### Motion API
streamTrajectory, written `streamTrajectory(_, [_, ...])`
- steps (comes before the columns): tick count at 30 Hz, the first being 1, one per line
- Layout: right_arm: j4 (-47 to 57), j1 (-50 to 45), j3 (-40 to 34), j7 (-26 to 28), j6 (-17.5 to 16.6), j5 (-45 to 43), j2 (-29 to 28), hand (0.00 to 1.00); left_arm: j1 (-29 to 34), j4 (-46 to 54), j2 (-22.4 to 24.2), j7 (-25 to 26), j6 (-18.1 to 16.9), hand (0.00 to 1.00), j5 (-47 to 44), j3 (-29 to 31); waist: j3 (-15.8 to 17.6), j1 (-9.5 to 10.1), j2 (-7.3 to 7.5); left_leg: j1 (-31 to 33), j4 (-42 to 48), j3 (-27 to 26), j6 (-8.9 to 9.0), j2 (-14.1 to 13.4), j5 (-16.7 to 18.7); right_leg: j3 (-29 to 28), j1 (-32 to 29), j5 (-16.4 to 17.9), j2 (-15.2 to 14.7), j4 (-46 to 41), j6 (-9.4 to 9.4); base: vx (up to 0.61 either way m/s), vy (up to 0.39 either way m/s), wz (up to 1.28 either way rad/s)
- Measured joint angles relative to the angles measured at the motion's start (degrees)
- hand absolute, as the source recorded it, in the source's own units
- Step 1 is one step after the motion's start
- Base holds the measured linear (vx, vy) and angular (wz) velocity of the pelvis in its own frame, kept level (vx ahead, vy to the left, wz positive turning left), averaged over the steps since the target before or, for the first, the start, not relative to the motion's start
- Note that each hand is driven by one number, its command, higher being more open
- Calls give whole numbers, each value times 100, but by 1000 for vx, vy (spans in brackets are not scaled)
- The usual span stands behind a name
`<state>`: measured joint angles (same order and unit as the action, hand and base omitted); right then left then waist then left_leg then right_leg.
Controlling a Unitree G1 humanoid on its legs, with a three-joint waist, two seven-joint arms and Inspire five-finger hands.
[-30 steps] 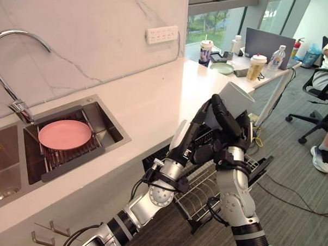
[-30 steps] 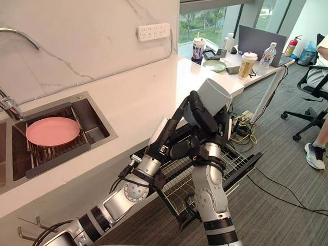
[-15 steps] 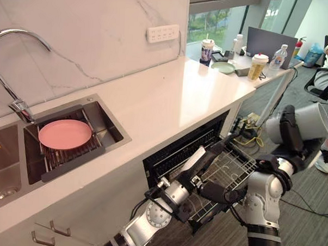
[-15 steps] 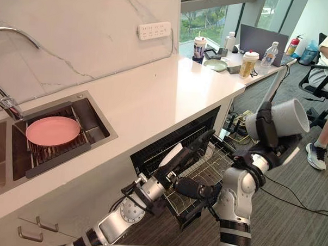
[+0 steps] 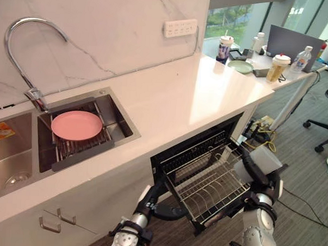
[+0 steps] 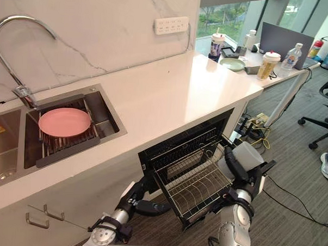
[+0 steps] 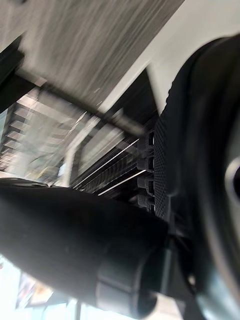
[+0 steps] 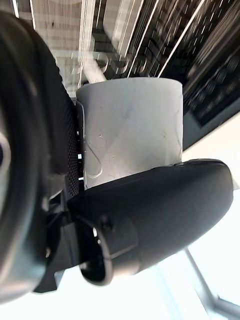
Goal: Walk over to the sink, pick up the cup, carry it to the dishwasher, place the cup inside the dishwasher, then close the dishwasher door
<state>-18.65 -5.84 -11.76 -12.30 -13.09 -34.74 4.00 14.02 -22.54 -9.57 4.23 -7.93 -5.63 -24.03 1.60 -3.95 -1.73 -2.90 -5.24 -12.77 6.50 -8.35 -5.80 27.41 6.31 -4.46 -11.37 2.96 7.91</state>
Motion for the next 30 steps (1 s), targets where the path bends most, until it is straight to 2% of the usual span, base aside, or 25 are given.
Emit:
streamTrajectory(2, [-167, 1, 157, 121, 114, 28, -2, 0, 29, -395, 22, 235, 149, 100, -196, 286, 30, 17, 19, 1, -2, 140, 0, 17, -6, 146, 96, 38, -7, 2, 13, 0, -12, 33])
streamTrajectory(3, [-236, 16, 216, 174, 202, 94, 6, 0, 39, -582, 96, 386, 250, 100, -598, 466, 48, 36, 32, -1, -2, 184, 2, 20, -9, 192, 132, 52, -6, 2, 17, -3, -13, 32])
streamTrajectory(5, [-425, 23, 260, 282, 357, 247, 7, 0, 72, -987, 271, 635, 406, 100, -1017, 1013, 81, 139, 68, 13, -3, 298, 6, 26, -18, 313, 196, 86, -3, 2, 28, -5, -15, 26])
streamTrajectory(6, [-499, 38, 261, 320, 408, 326, 17, 0, 117, -1033, 281, 681, 410, 100, -1013, 1101, 85, 168, 71, 26, -3, 329, 7, 28, -23, 343, 203, 92, -1, 2, 31, -2, -18, 34])
streamTrajectory(9, [-946, 174, 263, 486, 615, 738, 117, 0, 309, -1147, 156, 712, 462, 100, -730, 1279, 139, 250, 108, 146, -4, 561, -6, 67, -73, 578, 252, 119, -7, 1, 39, -2, -17, 37])
streamTrajectory(11, [-1321, 395, 356, 627, 769, 1185, 302, 0, 349, -1206, 106, 668, 650, 100, -435, 1406, 245, 353, 130, 204, -5, 657, -19, 90, -111, 669, 260, 121, -15, -2, 39, -16, -9, 22])
streamTrajectory(15, [-1929, 881, 544, 753, 1016, 1545, 654, 0, 148, -1341, 92, 500, 777, 100, 24, 1578, 379, 470, 118, 261, -6, 782, -23, 107, -161, 781, 285, 128, -16, -26, 26, -44, -5, 19])
streamTrajectory(18, [-2292, 1188, 659, 758, 1212, 1743, 852, 0, -32, -1643, 46, 448, 787, 100, 108, 1767, 488, 469, 92, 325, -5, 916, -23, 110, -202, 901, 277, 194, -20, -109, -1, -47, -10, 21])
streamTrajectory(21, [-2750, 1608, 734, 717, 1307, 2182, 1090, 0, -188, -1756, -143, 446, 752, 100, 95, 1819, 815, 499, 66, 576, -5, 1166, -21, 86, -315, 1093, 154, 295, 1, -272, -48, -103, -15, 40])
streamTrajectory(23, [-3090, 2059, 767, 716, 1334, 2321, 1274, 0, -337, -1778, -184, 426, 747, 100, -22, 1960, 1128, 574, -3, 849, -3, 1281, -19, 39, -447, 1124, -86, 323, 52, -380, -96, -123, -7, 33])
streamTrajectory(25, [-3539, 2646, 761, 781, 1362, 2313, 1523, 0, -539, -1777, -204, 423, 660, 100, -224, 1977, 1565, 696, -133, 1115, 0, 1448, -24, 19, -608, 1190, -309, 339, 85, -514, -150, -137, -5, 36])
streamTrajectory(26, [-3764, 2892, 761, 871, 1386, 2306, 1631, 100, -614, -1774, -204, 423, 587, 100, -319, 1974, 1774, 793, -204, 1204, -1, 1510, -19, 17, -655, 1235, -381, 348, 76, -588, -164, -122, 2, 32])
streamTrajectory(29, [-3979, 3127, 866, 1062, 1411, 2306, 1620, 100, -649, -1738, -286, 424, 501, 100, -446, 1972, 2002, 1019, -235, 1316, -1, 1664, -14, 41, -697, 1298, -429, 380, 58, -681, -146, -44, -3, 25])
streamTrajectory(30, [-4026, 3167, 904, 1049, 1402, 2315, 1617, 100, -653, -1714, -299, 423, 499, 100, -446, 1972, 2023, 1035, -238, 1338, -1, 1713, -15, 58, -705, 1296, -430, 402, 46, -711, -132, -17, -1, 33])
